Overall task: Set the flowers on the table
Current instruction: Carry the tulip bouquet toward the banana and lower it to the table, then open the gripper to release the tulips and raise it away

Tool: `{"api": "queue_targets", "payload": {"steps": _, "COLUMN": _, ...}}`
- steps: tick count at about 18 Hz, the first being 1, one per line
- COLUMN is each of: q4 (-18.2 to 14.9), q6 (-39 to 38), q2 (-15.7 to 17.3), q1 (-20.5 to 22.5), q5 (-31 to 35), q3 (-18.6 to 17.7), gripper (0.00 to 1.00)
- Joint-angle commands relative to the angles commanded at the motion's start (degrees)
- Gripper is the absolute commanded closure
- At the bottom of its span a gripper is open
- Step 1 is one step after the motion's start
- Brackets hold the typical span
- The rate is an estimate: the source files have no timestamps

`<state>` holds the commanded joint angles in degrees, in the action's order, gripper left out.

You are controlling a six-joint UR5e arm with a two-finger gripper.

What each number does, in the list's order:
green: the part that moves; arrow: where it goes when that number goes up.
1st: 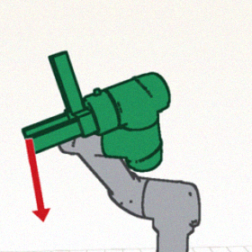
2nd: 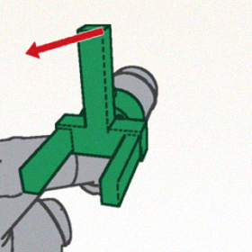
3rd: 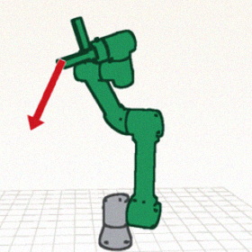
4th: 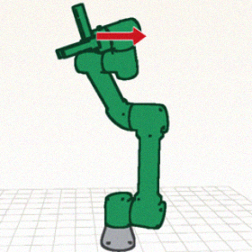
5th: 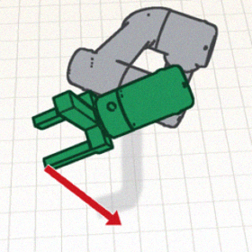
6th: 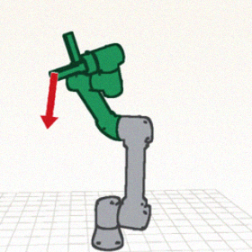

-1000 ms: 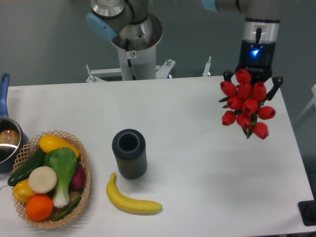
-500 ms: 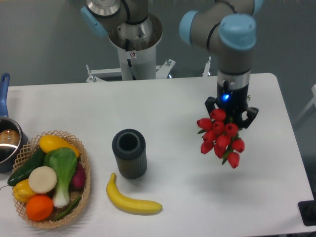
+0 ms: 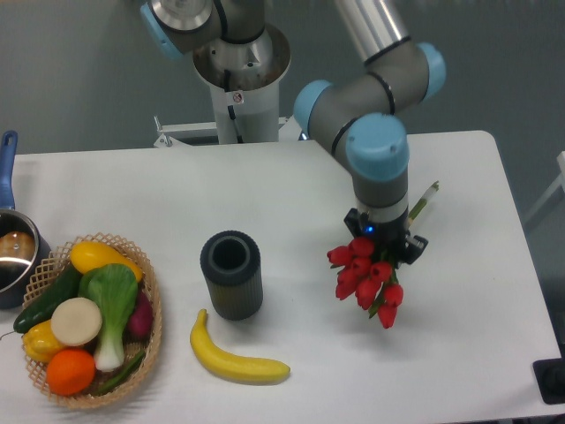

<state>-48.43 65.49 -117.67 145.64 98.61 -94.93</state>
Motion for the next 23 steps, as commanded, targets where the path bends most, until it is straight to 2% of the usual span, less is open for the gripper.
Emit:
{"api": "queue_targets", "payload": {"steps": 3, "q4": 0.00, "q6": -2.11, "q2": -3.78, "q1": -1.41, "q5": 0.00, "q3": 3.43, "gripper": 0.50}}
{"api": "queue_targets", "payload": {"steps": 8, "q4": 0.09, "q6": -2.21, "q2": -6.07, "q1": -1.76, "q5": 0.00, "q3": 4.32, "gripper": 0.50}}
{"api": "queue_targets", "payload": {"steps": 9, "q4": 0.09, "q6": -2.21, "q2": -6.17, "q1": -1.76, "q5": 0.00, "q3": 4.32, "gripper": 0.48}}
{"api": "queue_targets", "payload": {"steps": 11, "q4": 0.26, "q6": -1.85, "q2": -5.90, "q1": -1.76, "q5": 0.00, "q3": 4.84, "gripper": 0.29}}
{"api": "queue_targets", "payload": {"steps": 12, "q4": 0.26, "q6": -1.77, "q2": -5.55, "q1": -1.68, "q5": 0.00, "q3": 5.10, "gripper": 0.06}}
{"api": "queue_targets", "payload": {"steps": 13, "q4": 0.35, "q6": -2.11, "q2": -4.42, "q1": -1.59, "q5": -0.26, "q3": 5.37, "gripper": 0.00}}
{"api": "queue_targets", "payload": {"steps": 16, "q4": 0.88, "q6": -2.56, "q2": -0.12, "q1": -0.02, "q5": -1.22, "q3": 5.19, "gripper": 0.00}}
{"api": "queue_targets", "payload": {"steps": 19, "q4": 0.79, "q6": -5.28, "q2": 5.77, "q1": 3.15, "q5": -6.22, "q3": 5.28, "gripper": 0.00}}
{"api": "queue_targets", "payload": {"steps": 23, "q4": 0.70, "q6": -4.49, "q2": 10.70, "q1": 7.37, "q5": -13.07, "q3": 5.46, "gripper": 0.00}}
